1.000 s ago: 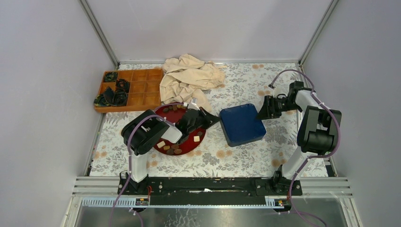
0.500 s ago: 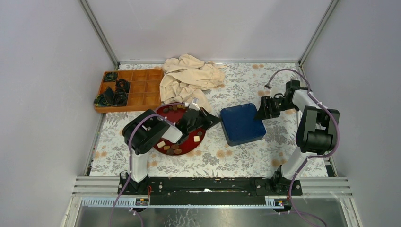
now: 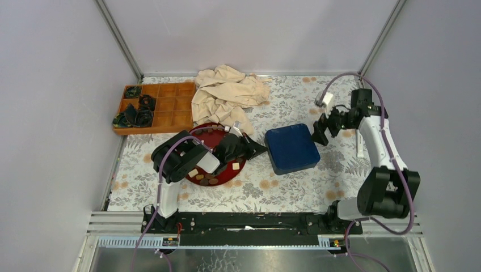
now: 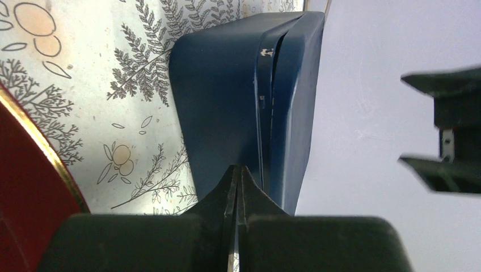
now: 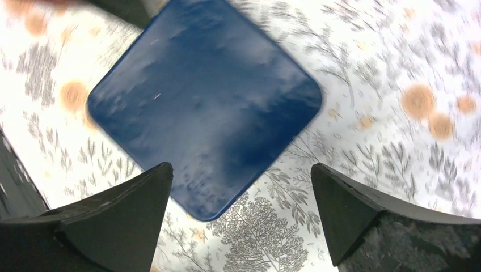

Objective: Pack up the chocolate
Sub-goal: Adjust the packing box at the center of the board.

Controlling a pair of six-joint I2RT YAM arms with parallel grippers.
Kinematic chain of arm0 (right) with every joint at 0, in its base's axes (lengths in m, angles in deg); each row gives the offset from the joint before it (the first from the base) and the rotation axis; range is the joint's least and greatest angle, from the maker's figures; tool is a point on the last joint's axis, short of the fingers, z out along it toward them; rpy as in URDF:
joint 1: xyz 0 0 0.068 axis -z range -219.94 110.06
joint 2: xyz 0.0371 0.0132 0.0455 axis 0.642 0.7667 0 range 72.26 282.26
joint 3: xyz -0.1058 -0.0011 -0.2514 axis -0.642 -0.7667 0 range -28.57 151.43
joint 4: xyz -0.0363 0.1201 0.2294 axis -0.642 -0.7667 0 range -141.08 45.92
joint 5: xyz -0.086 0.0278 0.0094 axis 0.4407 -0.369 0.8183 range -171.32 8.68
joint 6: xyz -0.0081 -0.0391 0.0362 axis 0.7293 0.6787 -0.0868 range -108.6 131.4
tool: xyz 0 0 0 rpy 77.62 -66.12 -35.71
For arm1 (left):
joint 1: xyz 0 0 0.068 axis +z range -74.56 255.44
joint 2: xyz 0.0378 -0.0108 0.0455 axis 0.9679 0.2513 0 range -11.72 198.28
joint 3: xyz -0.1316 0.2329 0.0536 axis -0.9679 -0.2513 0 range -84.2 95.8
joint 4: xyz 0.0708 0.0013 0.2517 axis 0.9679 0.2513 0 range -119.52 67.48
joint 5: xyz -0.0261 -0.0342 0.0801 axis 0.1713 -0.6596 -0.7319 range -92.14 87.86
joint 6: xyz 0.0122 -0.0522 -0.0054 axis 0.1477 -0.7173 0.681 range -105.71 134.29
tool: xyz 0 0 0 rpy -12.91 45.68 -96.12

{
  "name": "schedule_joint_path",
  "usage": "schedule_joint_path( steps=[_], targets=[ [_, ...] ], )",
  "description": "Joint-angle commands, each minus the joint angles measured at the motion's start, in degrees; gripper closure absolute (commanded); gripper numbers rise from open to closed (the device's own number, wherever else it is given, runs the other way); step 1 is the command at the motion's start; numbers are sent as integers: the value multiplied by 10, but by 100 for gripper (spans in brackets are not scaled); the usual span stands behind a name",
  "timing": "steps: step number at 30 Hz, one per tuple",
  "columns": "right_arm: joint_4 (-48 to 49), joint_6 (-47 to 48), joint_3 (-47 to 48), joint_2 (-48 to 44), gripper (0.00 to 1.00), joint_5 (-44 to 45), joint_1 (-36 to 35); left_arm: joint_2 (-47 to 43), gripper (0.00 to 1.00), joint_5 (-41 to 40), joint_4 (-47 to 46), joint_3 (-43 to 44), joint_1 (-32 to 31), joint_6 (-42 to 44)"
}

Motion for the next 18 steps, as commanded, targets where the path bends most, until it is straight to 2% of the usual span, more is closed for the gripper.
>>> schedule_joint_path(
  steps=[1, 3, 4, 5, 7, 11, 13, 15, 18],
  targets=[
    [-137, 466, -104, -94, 0, -135, -4, 1, 99, 2, -63, -11, 1, 5],
    [-151, 597, -158, -116, 0, -142, -12, -3, 98, -7, -80, -18, 2, 12],
    [-150, 627, -172, -119, 0, -129, -23, -5, 98, -12, -89, -23, 2, 14],
    [-142, 628, -178, -118, 0, -122, -31, -7, 98, -16, -98, -26, 2, 16],
    [-104, 566, -171, -109, 0, -122, -33, -9, 97, -18, -111, -32, 4, 20],
    [-85, 516, -125, -64, 0, -70, -30, -11, 96, -12, -100, -24, 9, 38],
    [-51, 422, -94, -41, 0, -81, -15, -12, 96, -9, -89, -19, 12, 50],
    [-7, 243, -45, -9, 2, -88, -3, -11, 95, -5, -89, -19, 15, 55],
    [16, 45, -6, 41, 4, -93, 2, -6, 95, -1, -93, -16, 18, 57]
  ],
)
